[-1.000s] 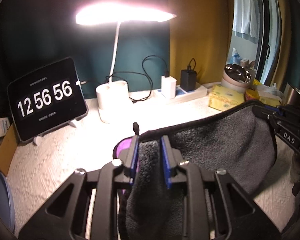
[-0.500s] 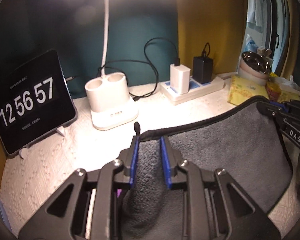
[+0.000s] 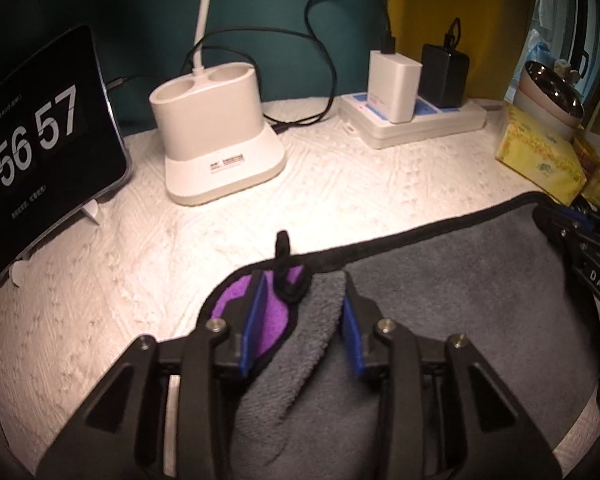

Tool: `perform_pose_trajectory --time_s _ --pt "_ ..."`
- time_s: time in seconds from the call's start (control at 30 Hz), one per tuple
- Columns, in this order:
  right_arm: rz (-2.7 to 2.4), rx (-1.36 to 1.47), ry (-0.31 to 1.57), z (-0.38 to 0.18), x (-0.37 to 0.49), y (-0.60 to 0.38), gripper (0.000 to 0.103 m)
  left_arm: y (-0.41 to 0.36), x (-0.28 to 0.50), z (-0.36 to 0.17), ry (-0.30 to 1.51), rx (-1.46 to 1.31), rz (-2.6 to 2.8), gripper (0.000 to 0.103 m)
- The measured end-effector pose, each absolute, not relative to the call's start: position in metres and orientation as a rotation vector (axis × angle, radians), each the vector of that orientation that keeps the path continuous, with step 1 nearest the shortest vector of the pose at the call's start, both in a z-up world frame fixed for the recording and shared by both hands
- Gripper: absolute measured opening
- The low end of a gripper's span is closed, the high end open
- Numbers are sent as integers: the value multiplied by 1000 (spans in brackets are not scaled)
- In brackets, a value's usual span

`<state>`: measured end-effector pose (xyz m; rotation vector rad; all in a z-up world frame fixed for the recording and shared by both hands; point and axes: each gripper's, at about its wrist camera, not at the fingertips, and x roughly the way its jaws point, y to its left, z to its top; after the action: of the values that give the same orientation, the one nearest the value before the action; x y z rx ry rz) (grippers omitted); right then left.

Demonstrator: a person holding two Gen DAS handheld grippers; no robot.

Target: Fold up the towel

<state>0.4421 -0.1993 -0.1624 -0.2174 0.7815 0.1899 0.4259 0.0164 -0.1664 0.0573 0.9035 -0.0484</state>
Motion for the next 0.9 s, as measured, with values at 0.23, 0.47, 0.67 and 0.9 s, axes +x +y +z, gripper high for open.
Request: perform_pose_trajectory --time_s 0.23,0.47,0.67,0.9 --pt "156 -198 781 -158 441 -203 40 27 414 -147 892 11 -38 85" --pt "139 -179 746 -141 423 -205 49 29 385 -127 862 -9 -40 92" --pt "144 -174 716 -123 395 -208 50 24 361 -109 823 -29 -48 92" --pt "174 -170 685 -107 357 -204 50 23 320 -85 760 -27 -24 92"
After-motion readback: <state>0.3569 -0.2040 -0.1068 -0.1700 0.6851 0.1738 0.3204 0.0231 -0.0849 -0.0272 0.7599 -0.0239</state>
